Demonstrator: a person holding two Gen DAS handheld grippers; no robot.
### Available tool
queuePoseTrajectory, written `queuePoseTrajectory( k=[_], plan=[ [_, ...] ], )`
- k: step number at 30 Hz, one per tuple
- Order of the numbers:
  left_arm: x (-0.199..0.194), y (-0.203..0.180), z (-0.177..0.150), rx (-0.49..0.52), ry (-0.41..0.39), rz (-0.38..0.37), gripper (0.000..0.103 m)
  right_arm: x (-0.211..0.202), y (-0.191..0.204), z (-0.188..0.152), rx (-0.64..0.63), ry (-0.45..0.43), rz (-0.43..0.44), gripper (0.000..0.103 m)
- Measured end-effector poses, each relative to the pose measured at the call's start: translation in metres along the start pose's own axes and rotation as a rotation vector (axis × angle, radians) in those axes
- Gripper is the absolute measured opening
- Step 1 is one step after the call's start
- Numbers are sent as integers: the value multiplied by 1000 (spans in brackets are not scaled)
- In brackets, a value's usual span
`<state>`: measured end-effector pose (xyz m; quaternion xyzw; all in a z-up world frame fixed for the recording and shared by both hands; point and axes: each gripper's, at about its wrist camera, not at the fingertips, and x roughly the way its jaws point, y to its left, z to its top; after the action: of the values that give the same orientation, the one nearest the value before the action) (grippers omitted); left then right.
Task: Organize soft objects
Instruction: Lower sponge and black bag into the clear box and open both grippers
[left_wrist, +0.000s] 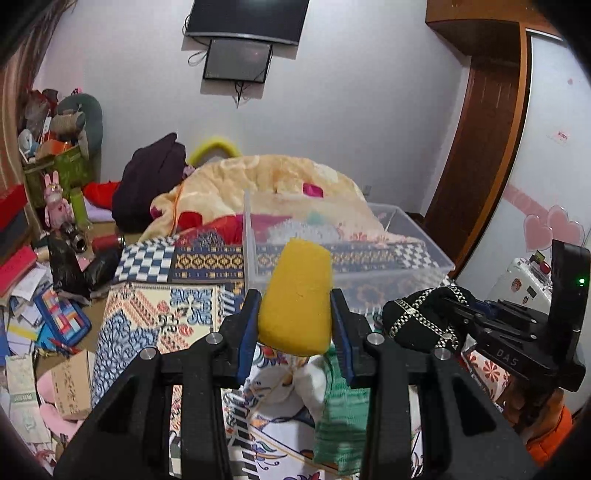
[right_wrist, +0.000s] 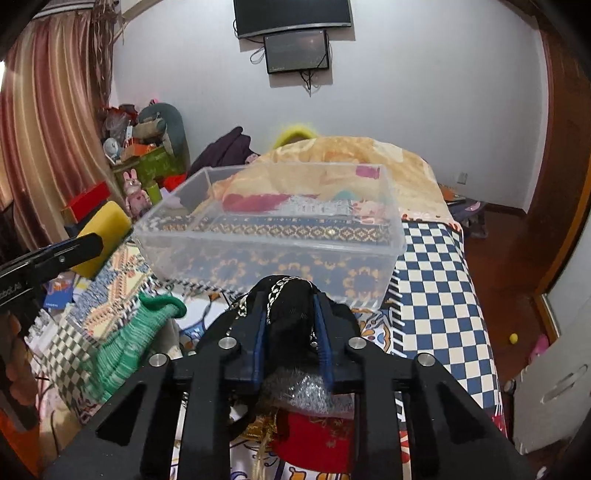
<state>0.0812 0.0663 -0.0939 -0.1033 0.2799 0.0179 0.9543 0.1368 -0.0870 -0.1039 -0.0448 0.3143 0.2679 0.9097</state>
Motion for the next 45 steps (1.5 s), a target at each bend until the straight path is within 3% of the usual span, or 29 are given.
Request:
queuePoseTrajectory(
  k=[13,24,35,45],
  plan=[
    [-2,-9,37,19,-71,-24,37,-43,-1,47,2,-188,10,19],
    [35,-14,66,20,-32,-58,37,-25,4,79,-20,-265,-36,19],
    [103,-13,65,40,104,-15,37,26,-3,92,-19,-184,-71,19],
    [146,-10,52,58,228,-3,37,70,-3,74,-92,9,-94,19]
  ],
)
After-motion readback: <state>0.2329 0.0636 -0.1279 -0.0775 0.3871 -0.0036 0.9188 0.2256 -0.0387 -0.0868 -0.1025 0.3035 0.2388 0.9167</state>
